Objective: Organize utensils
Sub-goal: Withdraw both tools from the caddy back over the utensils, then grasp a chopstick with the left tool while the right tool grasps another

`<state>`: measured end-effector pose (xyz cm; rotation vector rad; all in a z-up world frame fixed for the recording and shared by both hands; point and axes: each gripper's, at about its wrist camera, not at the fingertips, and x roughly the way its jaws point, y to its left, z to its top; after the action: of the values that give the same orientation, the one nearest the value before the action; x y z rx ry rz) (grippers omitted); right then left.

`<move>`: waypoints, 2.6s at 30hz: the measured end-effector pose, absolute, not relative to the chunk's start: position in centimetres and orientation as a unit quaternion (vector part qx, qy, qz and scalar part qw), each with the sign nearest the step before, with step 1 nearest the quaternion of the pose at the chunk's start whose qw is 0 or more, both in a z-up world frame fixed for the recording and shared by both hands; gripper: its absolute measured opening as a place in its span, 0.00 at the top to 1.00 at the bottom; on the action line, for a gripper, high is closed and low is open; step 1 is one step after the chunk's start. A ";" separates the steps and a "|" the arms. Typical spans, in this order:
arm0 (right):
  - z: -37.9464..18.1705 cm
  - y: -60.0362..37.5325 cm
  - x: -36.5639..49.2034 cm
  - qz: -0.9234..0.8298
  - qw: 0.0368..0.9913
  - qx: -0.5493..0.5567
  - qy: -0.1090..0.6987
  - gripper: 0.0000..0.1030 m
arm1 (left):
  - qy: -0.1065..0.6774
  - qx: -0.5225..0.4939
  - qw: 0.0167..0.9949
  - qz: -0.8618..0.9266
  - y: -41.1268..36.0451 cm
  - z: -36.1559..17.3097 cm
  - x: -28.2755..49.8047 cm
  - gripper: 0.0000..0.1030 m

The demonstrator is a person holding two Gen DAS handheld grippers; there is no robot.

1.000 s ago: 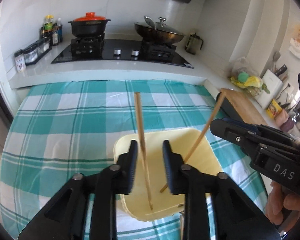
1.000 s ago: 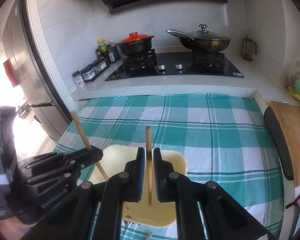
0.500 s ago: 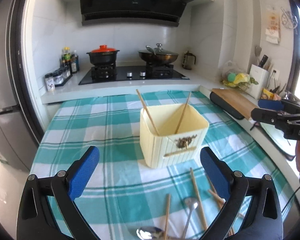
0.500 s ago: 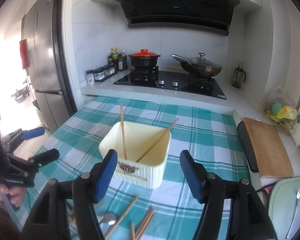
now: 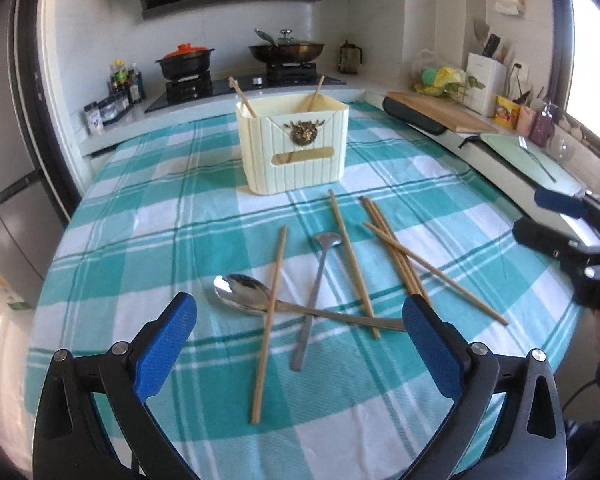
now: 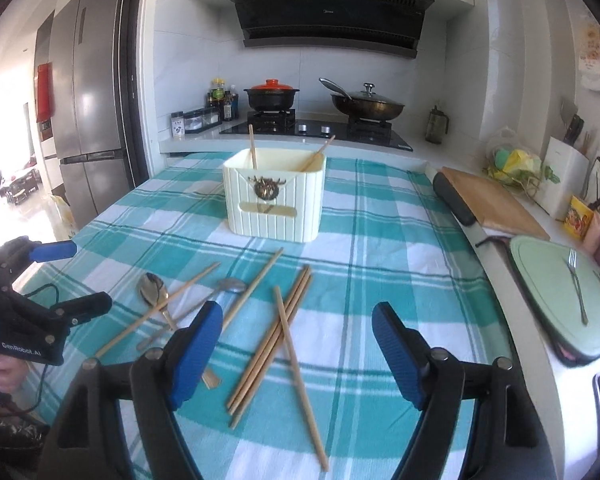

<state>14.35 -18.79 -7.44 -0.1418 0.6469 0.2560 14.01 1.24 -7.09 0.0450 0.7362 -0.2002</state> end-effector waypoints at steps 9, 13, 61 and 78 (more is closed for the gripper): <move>-7.2 -18.6 11.0 0.115 0.954 -0.088 0.264 0.23 | 0.364 -0.001 0.927 -0.093 1.4 -7.8 13.1 0.00; -7.9 -19.4 11.0 0.105 0.956 -0.068 0.267 0.23 | 0.370 -0.021 0.925 -0.082 2.6 -8.3 12.8 0.00; -13.4 -20.4 14.9 0.124 0.909 -0.053 0.395 0.24 | 0.428 -0.006 0.896 -0.118 5.8 -10.3 21.2 0.01; -17.0 -19.8 22.3 0.189 0.862 -0.083 0.462 0.32 | 0.480 0.084 0.860 -0.150 2.0 -13.1 28.6 0.09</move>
<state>22.27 -19.75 -16.98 -0.1738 0.9696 0.3963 28.58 2.02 -13.13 0.1762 1.0072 -0.3145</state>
